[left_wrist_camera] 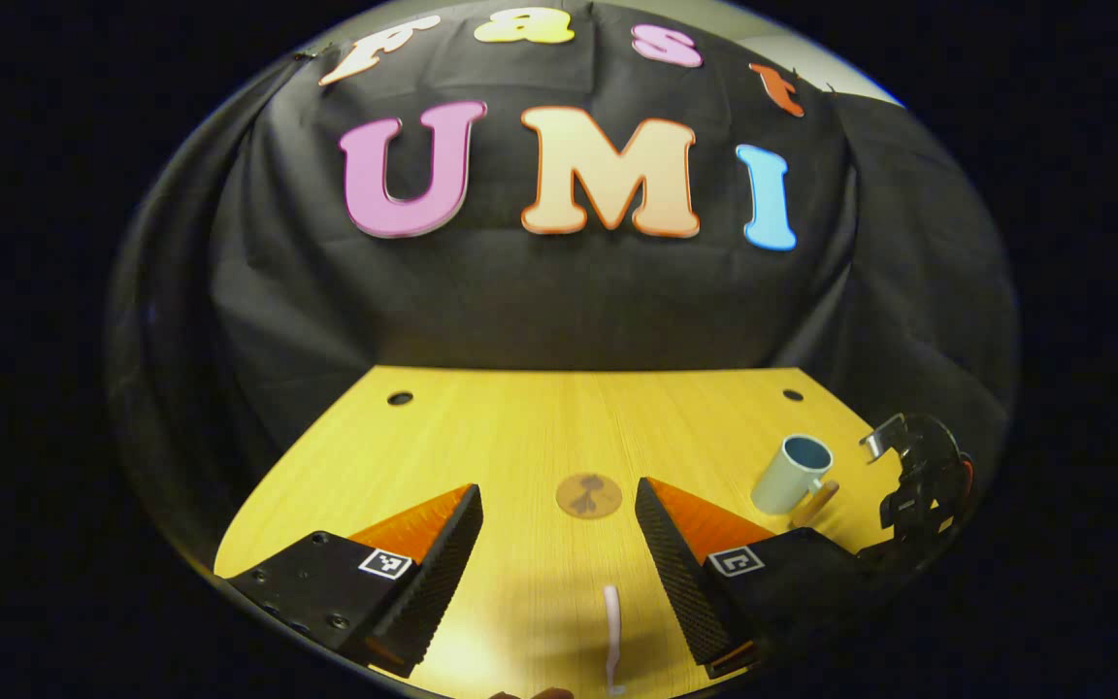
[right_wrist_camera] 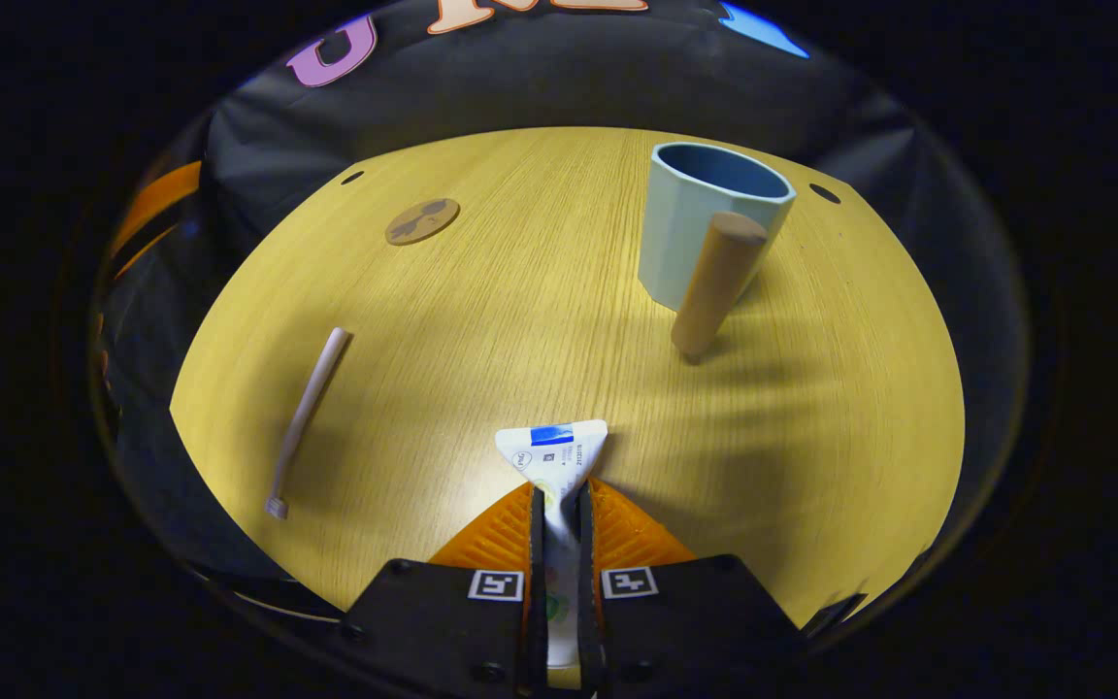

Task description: Put the toothbrush and toothpaste on the desktop into the cup, then pick up the cup and place it on the coaster on the desktop.

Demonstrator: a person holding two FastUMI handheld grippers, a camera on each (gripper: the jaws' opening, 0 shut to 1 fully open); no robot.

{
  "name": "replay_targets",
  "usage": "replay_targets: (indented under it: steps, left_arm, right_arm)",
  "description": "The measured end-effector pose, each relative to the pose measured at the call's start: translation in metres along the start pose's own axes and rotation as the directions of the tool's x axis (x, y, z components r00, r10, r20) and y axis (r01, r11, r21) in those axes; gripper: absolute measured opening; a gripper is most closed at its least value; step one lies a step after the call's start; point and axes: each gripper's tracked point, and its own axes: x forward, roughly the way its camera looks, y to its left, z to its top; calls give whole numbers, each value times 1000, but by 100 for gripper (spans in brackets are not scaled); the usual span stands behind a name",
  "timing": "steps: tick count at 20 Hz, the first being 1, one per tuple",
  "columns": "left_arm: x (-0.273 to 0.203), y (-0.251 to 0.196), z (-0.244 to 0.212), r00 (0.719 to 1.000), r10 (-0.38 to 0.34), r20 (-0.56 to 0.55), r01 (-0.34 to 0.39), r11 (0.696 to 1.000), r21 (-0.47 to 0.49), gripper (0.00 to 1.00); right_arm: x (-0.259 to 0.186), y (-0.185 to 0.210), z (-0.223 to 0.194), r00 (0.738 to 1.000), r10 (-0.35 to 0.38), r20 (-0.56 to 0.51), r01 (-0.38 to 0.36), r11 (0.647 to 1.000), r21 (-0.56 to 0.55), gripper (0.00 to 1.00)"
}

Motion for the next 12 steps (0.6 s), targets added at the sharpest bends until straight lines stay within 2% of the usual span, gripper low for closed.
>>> replay_targets:
  steps: [6, 7, 8, 12]
  left_arm:
    - [18, -16, -64, 981, -28, -193, 29, 1000, 5, 94]
    - [20, -19, -76, 974, -32, -225, 36, 999, 14, 95]
    - [21, -21, -87, 965, -32, -259, 39, 999, 22, 95]
    - [25, -27, -126, 920, -39, -391, 54, 998, 28, 95]
  right_arm:
    - [-2, -4, 2, 1000, 22, 2, -22, 999, 34, 15]
    - [-3, -4, 1, 1000, 25, 3, -25, 999, 36, 12]
    - [-2, -4, 2, 1000, 28, 3, -28, 999, 35, 15]
    - [-2, -3, 1, 999, 39, 6, -40, 999, 34, 15]
